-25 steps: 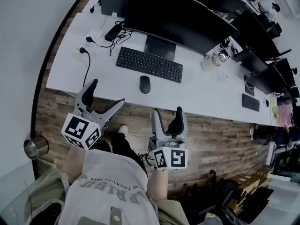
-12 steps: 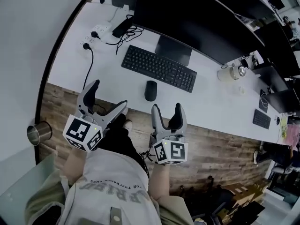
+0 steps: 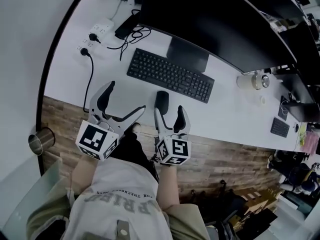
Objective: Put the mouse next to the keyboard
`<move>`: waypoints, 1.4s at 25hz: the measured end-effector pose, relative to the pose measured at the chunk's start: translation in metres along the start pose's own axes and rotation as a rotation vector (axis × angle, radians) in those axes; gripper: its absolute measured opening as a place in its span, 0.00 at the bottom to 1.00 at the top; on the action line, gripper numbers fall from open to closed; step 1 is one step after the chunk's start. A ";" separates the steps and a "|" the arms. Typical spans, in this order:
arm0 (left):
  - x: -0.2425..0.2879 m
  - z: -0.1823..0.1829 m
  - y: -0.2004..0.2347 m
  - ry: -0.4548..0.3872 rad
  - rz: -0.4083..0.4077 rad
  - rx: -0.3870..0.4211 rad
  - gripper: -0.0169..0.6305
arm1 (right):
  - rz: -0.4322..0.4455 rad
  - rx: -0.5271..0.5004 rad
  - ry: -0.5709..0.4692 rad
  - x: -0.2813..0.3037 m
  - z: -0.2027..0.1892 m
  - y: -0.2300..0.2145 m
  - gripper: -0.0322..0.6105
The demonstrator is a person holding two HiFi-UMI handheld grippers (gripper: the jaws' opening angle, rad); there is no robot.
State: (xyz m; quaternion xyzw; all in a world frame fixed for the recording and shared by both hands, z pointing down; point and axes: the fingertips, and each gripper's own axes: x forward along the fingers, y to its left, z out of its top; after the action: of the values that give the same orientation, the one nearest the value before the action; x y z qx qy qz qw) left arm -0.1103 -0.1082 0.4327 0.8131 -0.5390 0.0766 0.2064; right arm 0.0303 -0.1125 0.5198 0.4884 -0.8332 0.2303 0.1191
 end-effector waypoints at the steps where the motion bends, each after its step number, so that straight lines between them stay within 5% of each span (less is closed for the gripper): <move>1: 0.004 0.000 0.003 0.004 0.000 -0.007 0.73 | -0.005 -0.001 0.023 0.008 -0.006 -0.001 0.62; 17: 0.057 -0.010 0.039 0.091 -0.059 -0.039 0.73 | -0.171 -0.056 0.428 0.076 -0.116 -0.035 0.62; 35: 0.096 -0.006 0.029 0.127 -0.159 -0.009 0.73 | -0.209 -0.029 0.487 0.080 -0.121 -0.042 0.51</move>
State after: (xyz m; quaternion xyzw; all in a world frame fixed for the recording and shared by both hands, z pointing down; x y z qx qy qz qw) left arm -0.0970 -0.1970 0.4788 0.8457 -0.4591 0.1090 0.2494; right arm 0.0241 -0.1305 0.6695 0.5001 -0.7283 0.3156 0.3463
